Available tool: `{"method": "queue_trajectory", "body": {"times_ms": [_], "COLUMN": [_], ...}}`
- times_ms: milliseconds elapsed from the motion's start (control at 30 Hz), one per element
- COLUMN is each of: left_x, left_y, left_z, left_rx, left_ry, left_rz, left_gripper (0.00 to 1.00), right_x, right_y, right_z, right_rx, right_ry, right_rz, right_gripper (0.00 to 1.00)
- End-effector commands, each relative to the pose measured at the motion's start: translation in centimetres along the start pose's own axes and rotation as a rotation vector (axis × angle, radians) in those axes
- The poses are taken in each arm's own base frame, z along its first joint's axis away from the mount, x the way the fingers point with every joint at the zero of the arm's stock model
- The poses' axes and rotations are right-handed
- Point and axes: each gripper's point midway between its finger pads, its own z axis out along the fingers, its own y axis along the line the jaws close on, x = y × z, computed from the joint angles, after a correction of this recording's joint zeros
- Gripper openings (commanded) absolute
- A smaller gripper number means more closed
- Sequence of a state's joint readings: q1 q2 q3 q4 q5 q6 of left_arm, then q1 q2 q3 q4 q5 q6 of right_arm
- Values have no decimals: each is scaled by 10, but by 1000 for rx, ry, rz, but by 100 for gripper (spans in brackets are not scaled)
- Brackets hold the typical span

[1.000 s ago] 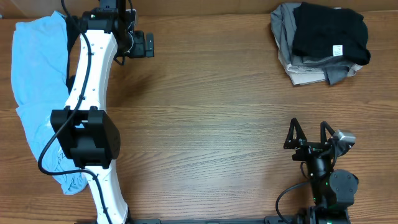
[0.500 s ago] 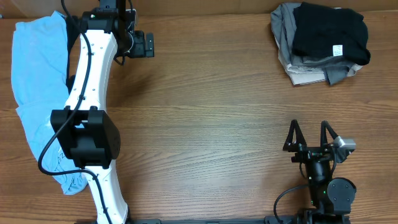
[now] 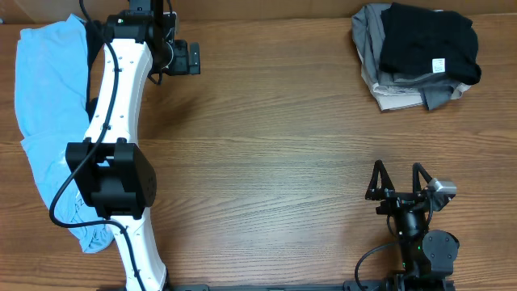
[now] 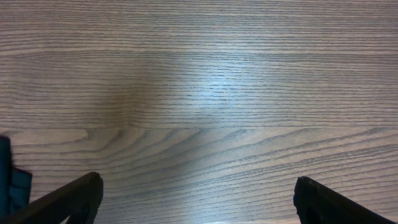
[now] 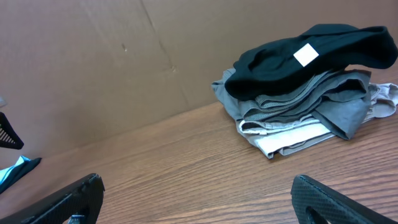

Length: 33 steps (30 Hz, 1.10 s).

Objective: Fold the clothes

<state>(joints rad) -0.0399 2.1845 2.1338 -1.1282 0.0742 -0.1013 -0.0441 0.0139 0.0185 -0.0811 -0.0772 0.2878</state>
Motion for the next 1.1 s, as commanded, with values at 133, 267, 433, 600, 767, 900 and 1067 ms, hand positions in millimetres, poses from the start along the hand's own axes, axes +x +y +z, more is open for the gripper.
{"method": "queue_trajectory", "body": {"times_ms": [133,267,433,600,767,900,1067], "left_x": [2,2,2,2,-7,-14,-13], "left_y": [-4,-4,-4,-6,-26,-50,-61], "left_z": [3,3,3,3,-38,-101,-214], "left_rx": [0,0,0,1,23,57,61], "left_ry": [6,6,6,6,-78,-204,-441], "left_rz": [18,18,18,21,56,99,162], "left_gripper": [100,100,100,100,100,100,100], "right_x": [2,2,2,2,2,2,2], "right_y": [-1,-1,-1,-1,-1,-1,-1], "right_z": [0,0,0,0,0,0,0], "right_rx": [3,3,3,3,3,3,3], "right_ry": [-4,-4,-4,-4,-4,-4,-4], "right_rz": [3,3,3,3,3,3,3], "right_gripper": [100,100,100,100,100,100,100]}}
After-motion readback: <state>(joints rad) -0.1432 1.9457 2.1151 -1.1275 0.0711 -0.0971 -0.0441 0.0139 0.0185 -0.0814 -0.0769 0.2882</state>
